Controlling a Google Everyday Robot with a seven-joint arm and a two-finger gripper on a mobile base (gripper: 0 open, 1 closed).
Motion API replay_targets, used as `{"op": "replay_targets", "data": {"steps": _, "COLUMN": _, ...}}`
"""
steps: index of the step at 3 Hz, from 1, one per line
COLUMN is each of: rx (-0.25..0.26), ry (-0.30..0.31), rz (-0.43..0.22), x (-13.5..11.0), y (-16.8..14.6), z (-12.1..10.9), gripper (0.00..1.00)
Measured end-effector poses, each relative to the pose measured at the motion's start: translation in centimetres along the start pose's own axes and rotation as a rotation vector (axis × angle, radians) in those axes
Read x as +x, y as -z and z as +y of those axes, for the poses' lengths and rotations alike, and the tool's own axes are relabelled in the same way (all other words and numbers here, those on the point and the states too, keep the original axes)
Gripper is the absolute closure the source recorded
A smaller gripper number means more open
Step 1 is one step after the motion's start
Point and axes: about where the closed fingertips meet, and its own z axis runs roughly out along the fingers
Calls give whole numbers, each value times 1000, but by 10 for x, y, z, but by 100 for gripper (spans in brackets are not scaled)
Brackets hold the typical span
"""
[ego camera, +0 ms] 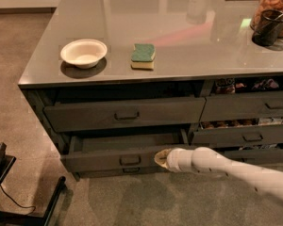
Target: Close middle drawer
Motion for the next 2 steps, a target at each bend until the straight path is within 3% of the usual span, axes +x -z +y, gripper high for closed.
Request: {"op": "replay_targets", "data": {"steps": 2, "rx": -58, "ry": 23, "rz": 68, "x": 5, "y": -43, "z": -36, "gripper": 100}}
